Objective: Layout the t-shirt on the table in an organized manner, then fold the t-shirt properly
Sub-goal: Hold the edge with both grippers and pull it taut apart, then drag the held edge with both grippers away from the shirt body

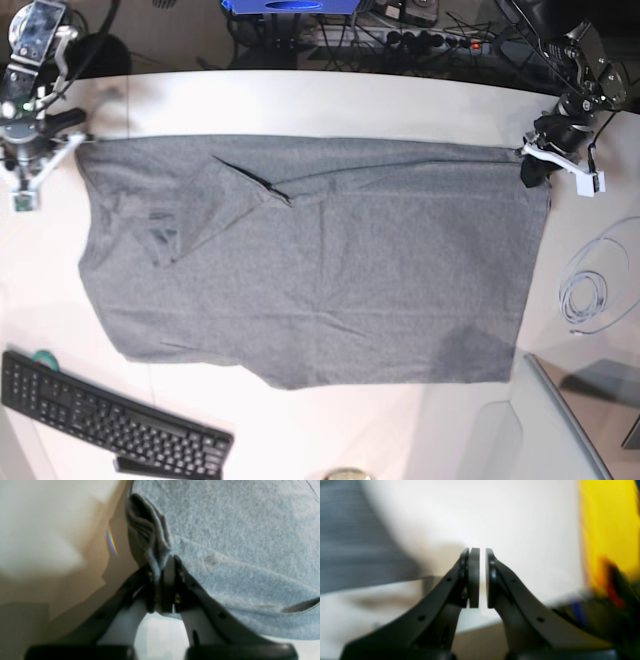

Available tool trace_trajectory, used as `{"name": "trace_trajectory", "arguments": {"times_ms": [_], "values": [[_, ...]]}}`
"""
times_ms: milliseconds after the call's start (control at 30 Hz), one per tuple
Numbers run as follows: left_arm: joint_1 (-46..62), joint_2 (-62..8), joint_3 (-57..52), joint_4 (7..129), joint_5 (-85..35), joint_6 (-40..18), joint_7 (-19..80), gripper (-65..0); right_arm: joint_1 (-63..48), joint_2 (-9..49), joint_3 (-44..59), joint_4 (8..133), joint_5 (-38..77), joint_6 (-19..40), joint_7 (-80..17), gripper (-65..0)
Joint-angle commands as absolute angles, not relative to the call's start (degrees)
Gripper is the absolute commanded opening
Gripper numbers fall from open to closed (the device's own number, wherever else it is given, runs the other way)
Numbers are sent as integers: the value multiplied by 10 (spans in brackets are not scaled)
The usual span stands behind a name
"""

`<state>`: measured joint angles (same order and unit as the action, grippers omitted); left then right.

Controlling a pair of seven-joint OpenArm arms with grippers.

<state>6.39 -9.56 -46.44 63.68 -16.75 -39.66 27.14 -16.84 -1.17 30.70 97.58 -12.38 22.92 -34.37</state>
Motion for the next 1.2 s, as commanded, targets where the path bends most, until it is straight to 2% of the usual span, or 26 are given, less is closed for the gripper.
{"name": "trace_trajectory", "arguments": {"times_ms": [0, 67, 100, 267, 500, 667, 733, 767, 833, 933, 967, 1000, 1033, 1167], "values": [[61, -106, -466, 647, -177, -400, 262, -650, -175, -18, 306, 999, -109, 260, -340, -611], [61, -106, -466, 647, -177, -400, 262, -650, -176, -30, 306, 1012, -83, 320, -342, -611], [61, -106, -466, 646, -177, -400, 262, -650, -175, -32, 306, 1011, -79, 328, -342, -611], [61, -106, -466, 644, -177, -400, 262, -650, -138, -29, 312, 933, -80, 328, -344, -611], [62, -106, -466, 644, -177, -400, 262, -650, -101, 4, 333, 829, -80, 328, -342, -612], [72, -104, -466, 647, -177, -400, 262, -650, -90, 1, 393, 855, -71, 329, -342, -612], [72, -104, -466, 646, -177, -400, 261, -650, -93, -8, 420, 893, -31, 331, -345, -611], [72, -104, -466, 645, -177, -400, 261, -650, -96, -17, 441, 908, 3, 331, -346, -597], [72, -103, -466, 645, -177, -400, 261, -650, -102, -27, 482, 930, 80, 331, -364, -497], [72, -103, -466, 645, -177, -400, 261, -650, -104, -29, 528, 932, 183, 331, -467, -243], [72, -103, -466, 645, -177, -400, 261, -650, -104, -31, 543, 931, 209, 331, -499, -174], [72, -103, -466, 645, -177, -400, 261, -650, -105, -35, 561, 931, 235, 331, -524, -132], [72, -103, -466, 645, -177, -400, 261, -650, -106, -47, 581, 931, 258, 331, -538, -129], [72, -103, -466, 645, -177, -400, 262, -650, -115, -66, 590, 923, 286, 332, -545, -201]]}}
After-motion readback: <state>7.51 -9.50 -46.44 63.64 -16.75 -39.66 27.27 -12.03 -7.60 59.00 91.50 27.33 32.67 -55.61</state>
